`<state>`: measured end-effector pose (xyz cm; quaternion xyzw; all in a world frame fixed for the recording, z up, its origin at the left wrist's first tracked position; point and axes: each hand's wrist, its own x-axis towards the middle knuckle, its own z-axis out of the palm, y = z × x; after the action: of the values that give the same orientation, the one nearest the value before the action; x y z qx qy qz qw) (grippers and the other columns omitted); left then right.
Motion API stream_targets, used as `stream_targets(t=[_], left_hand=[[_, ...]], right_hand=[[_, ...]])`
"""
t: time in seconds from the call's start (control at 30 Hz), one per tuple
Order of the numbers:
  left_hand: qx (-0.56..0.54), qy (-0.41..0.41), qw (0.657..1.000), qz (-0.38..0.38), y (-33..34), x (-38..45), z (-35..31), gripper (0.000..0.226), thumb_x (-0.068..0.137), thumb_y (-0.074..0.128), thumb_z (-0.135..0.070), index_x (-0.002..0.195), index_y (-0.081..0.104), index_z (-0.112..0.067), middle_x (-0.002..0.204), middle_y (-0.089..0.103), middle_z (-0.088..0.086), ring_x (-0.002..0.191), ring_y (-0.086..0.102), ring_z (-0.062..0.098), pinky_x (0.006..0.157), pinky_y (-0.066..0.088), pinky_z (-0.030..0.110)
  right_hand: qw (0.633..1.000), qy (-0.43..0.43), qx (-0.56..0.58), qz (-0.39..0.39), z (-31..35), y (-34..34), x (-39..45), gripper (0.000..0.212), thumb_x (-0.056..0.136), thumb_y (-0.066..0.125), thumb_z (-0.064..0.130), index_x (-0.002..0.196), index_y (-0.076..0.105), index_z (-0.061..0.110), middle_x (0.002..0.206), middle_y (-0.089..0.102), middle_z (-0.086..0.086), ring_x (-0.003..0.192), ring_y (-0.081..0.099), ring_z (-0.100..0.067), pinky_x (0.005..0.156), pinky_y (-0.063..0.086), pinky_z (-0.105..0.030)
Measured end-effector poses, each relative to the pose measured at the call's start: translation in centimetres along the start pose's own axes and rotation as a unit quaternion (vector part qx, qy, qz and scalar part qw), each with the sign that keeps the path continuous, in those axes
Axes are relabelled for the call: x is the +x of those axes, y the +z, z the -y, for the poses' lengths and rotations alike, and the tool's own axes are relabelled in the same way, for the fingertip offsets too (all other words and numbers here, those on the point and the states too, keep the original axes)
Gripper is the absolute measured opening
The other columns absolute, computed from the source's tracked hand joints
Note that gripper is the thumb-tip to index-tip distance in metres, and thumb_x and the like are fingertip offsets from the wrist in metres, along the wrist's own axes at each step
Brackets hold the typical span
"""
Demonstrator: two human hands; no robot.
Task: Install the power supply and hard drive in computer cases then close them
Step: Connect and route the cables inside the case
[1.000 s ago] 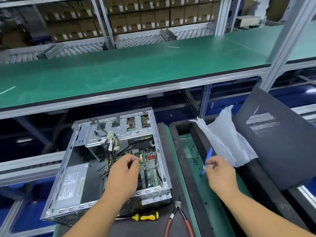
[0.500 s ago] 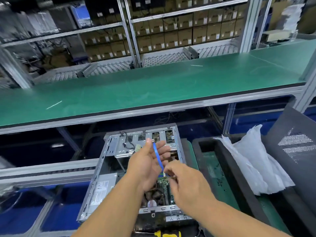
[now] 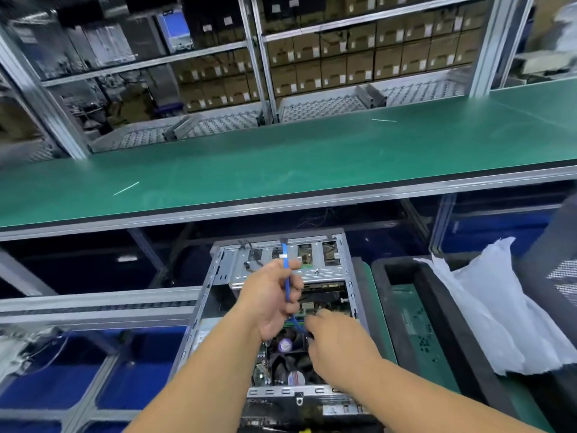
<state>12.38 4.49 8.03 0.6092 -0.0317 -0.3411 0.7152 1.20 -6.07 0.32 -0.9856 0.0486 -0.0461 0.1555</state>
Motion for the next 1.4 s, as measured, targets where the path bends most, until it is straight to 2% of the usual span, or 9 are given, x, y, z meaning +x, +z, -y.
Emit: stream_targets(t=[0.13,0.27,0.33,0.47,0.57,0.7,0.83,1.0,1.4], left_hand=[[0.041,0.036,0.998,-0.033,0.8,0.7,1.0,0.029,0.111,0.037,-0.031,0.124,0.062,-0.025,0.064,0.055,0.005,0.05,0.04,0.014,0.046,0.025,0.027],[-0.017,0.033,0.999,-0.021,0.9,1.5,0.8,0.03,0.109,0.039,-0.017,0.122,0.066,-0.017,0.076,0.063,0.01,0.057,0.05,0.016,0.051,0.04,0.028],[-0.046,0.031,0.998,-0.022,0.8,2.2,0.8,0.03,0.108,0.041,-0.02,0.123,0.066,-0.01,0.07,0.06,0.008,0.052,0.045,0.015,0.046,0.035,0.026],[0.032,0.039,0.998,-0.043,1.0,3.2,1.3,0.034,0.112,0.033,-0.031,0.123,0.063,-0.021,0.054,0.043,0.0,0.043,0.026,0.013,0.041,0.021,0.025],[0.107,-0.018,0.994,-0.019,1.0,3.6,2.8,0.033,0.111,0.033,-0.023,0.12,0.064,-0.017,0.057,0.053,0.002,0.044,0.035,0.014,0.042,0.023,0.024],[0.139,-0.095,0.984,-0.055,0.8,4.3,5.4,0.031,0.109,0.034,-0.014,0.107,0.064,-0.004,0.058,0.052,0.002,0.044,0.034,0.012,0.035,0.02,0.019],[0.138,-0.1,0.983,-0.068,0.8,5.2,7.7,0.031,0.105,0.035,-0.016,0.107,0.063,-0.005,0.054,0.05,0.002,0.043,0.029,0.014,0.037,0.017,0.018],[0.144,-0.068,0.986,-0.051,2.3,5.9,9.7,0.031,0.108,0.038,-0.019,0.109,0.068,-0.014,0.057,0.058,-0.001,0.043,0.042,0.013,0.041,0.029,0.023],[0.128,-0.035,0.986,-0.099,3.4,7.6,10.4,0.029,0.106,0.054,-0.023,0.094,0.08,-0.018,0.057,0.055,-0.004,0.068,0.051,0.015,0.07,0.043,0.03]], right_hand=[[0.998,0.03,-0.06,0.011,-0.1,0.3,0.1,0.019,0.084,0.051,0.019,0.073,0.039,0.028,0.077,0.056,0.003,0.071,0.052,-0.028,0.078,0.038,-0.041],[0.993,0.049,-0.101,0.023,0.1,0.2,0.3,0.018,0.079,0.054,0.017,0.067,0.043,0.025,0.075,0.05,0.004,0.082,0.047,-0.026,0.085,0.032,-0.044],[0.992,0.065,-0.107,0.01,0.1,0.2,0.3,0.009,0.076,0.057,0.019,0.074,0.058,0.028,0.084,0.057,0.004,0.093,0.046,-0.025,0.085,0.026,-0.047],[0.991,0.075,-0.111,0.012,0.0,0.6,0.3,0.013,0.074,0.053,0.015,0.071,0.048,0.026,0.066,0.054,0.007,0.076,0.051,-0.024,0.101,0.025,-0.052],[0.99,0.085,-0.11,0.018,0.0,0.7,0.3,0.016,0.077,0.053,0.019,0.087,0.061,0.029,0.071,0.054,0.009,0.09,0.053,-0.022,0.118,-0.006,-0.062],[0.989,0.051,-0.112,0.083,0.2,-0.4,0.2,0.022,0.084,0.053,0.028,0.098,0.07,0.031,0.09,0.065,0.013,0.129,0.045,-0.021,0.1,-0.04,-0.06],[0.986,0.066,-0.107,0.11,-0.5,-1.0,-1.0,0.044,0.084,0.035,0.039,0.105,0.072,0.029,0.109,0.071,0.009,0.147,0.033,-0.023,0.104,-0.028,-0.075],[0.987,0.077,-0.095,0.1,-0.5,-1.1,-1.9,0.059,0.091,0.023,0.046,0.106,0.075,0.023,0.117,0.071,0.006,0.139,0.039,-0.021,0.114,-0.018,-0.07],[0.986,0.082,-0.095,0.105,-0.4,-1.0,-1.7,0.057,0.092,0.024,0.049,0.089,0.073,0.02,0.093,0.07,0.0,0.122,0.048,-0.025,0.119,-0.007,-0.065]])
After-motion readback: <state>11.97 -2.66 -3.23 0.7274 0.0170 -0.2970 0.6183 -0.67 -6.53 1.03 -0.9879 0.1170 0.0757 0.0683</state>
